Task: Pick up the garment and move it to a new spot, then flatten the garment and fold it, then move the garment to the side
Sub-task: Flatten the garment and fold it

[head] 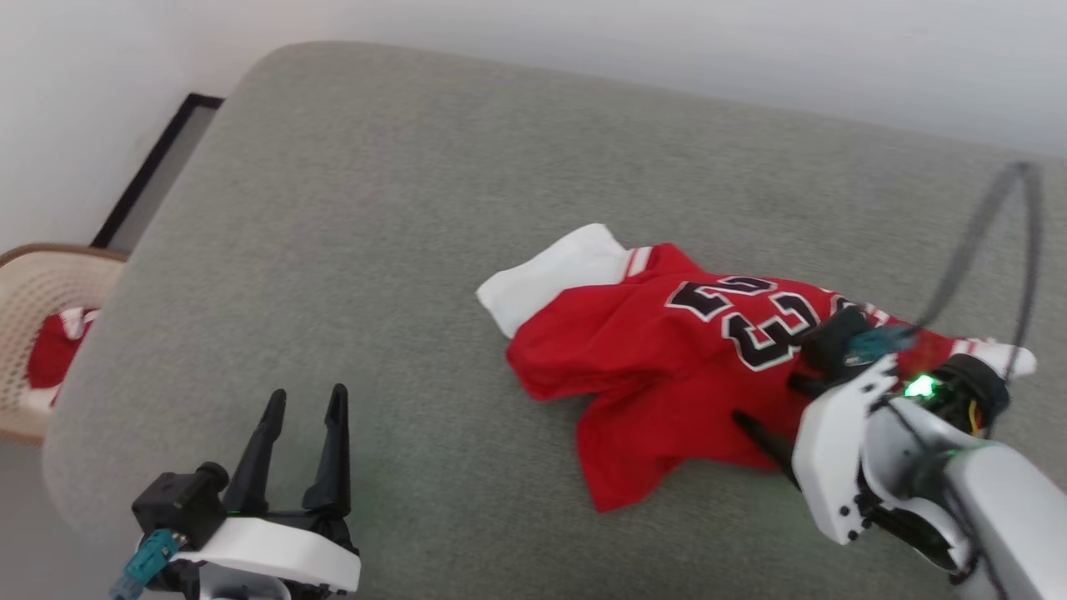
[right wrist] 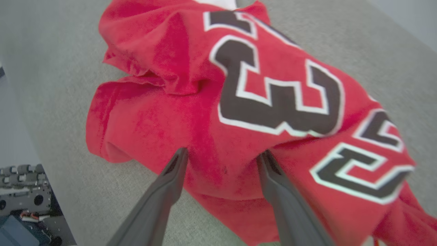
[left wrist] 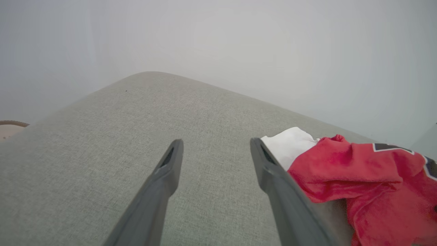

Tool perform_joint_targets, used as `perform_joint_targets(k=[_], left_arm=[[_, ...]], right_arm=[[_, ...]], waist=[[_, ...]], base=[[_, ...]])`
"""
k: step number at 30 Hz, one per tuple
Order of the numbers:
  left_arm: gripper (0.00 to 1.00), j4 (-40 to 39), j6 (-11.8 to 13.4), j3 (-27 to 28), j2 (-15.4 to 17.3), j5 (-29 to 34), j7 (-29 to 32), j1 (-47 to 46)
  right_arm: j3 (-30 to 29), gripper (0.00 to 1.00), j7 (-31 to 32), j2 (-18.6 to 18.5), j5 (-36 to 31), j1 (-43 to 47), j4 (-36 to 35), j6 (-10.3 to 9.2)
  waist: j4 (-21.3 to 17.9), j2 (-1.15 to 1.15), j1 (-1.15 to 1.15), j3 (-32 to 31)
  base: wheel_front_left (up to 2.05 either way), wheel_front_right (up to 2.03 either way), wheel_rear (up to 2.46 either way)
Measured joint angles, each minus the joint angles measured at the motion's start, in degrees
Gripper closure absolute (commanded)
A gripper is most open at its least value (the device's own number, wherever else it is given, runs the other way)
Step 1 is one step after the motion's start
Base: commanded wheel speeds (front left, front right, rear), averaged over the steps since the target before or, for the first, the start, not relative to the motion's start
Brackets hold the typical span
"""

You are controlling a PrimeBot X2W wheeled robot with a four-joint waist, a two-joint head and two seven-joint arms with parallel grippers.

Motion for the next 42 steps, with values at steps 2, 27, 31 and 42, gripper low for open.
perform_joint_targets(k=[2,27,31,42], left_arm=[[0.00,0.2,0.0,-0.6,-0.1,-0.2,0.0,-0.1],[0.00,0.5,0.0,0.7,-0.4,-1.1,0.0,0.2],[0.00,0.3,0.0,1.1,-0.3,-1.1,0.0,0.3],[0.00,0.4,0.0,1.2,-0.1,-1.2,0.0,0.1]], right_arm=[[2.8,0.00,1.9,-0.1,-2.1,-1.9,1.8,0.00],[22.0,1.00,5.2,-4.6,8.6,-11.6,4.1,-0.01],[22.5,1.00,7.8,-6.9,10.9,-7.3,-1.6,-0.01],[20.7,0.49,8.5,-6.5,10.9,0.6,-3.7,-0.01]], waist=[[1.2,0.00,0.00,0.2],[3.0,0.00,0.00,0.1],[1.6,0.00,0.00,-0.1],[-0.3,0.00,0.00,0.4]], base=[[0.00,0.00,0.00],[0.00,0.00,0.00],[0.00,0.00,0.00],[0.00,0.00,0.00]])
